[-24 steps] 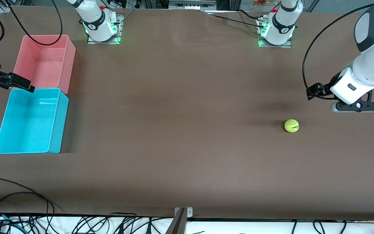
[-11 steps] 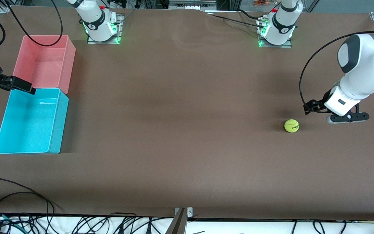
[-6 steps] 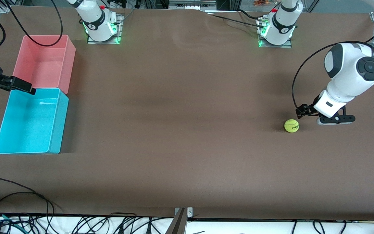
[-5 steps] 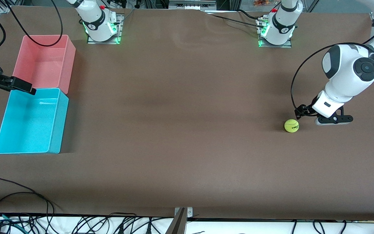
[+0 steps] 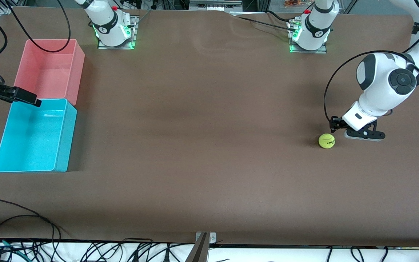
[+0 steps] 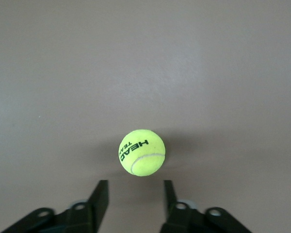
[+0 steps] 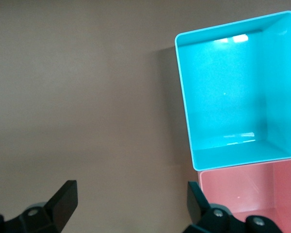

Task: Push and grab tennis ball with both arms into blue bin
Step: 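Lower the left gripper beside the yellow-green tennis ball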

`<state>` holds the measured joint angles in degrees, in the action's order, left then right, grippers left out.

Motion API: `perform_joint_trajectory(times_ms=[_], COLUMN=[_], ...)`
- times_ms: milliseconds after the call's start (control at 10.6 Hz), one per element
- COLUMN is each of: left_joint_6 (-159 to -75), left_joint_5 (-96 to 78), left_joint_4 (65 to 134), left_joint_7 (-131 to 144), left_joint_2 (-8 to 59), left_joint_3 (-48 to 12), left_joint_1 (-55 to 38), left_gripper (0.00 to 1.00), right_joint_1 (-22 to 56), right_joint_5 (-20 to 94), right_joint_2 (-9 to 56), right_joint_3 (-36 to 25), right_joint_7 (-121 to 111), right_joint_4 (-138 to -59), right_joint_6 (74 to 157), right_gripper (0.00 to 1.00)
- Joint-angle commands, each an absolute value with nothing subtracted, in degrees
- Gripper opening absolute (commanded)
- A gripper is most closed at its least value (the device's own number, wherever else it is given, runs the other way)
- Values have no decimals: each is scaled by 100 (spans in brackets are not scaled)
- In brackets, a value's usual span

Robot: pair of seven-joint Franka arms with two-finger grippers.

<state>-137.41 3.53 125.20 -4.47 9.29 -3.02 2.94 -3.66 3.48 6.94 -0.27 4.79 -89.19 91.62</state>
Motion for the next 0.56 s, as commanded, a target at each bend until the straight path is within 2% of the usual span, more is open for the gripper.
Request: perform_joint_trajectory(times_ms=[0,94,470], left_joint_6=[-13843,-13834,-13834], left_joint_5=[466,475,466], left_joint_4=[12700,12735,12841], left_joint_7=[-1964,-2491,-4750], left_joint_2=[958,958,967], left_joint_3=[-299,-299,-299], left_joint_1=[334,343,474], left_gripper=[19,12,13], right_joint_1=[-360,-360,-360], right_joint_5=[422,413,422], right_joint_2=[800,826,817], right_joint_3=[-18,-18,-18], right_joint_7=[545,528,545], right_joint_4=[-8771,-8771,-8771], right_joint_6=[9105,9105,9105], right_gripper=[100,100,100])
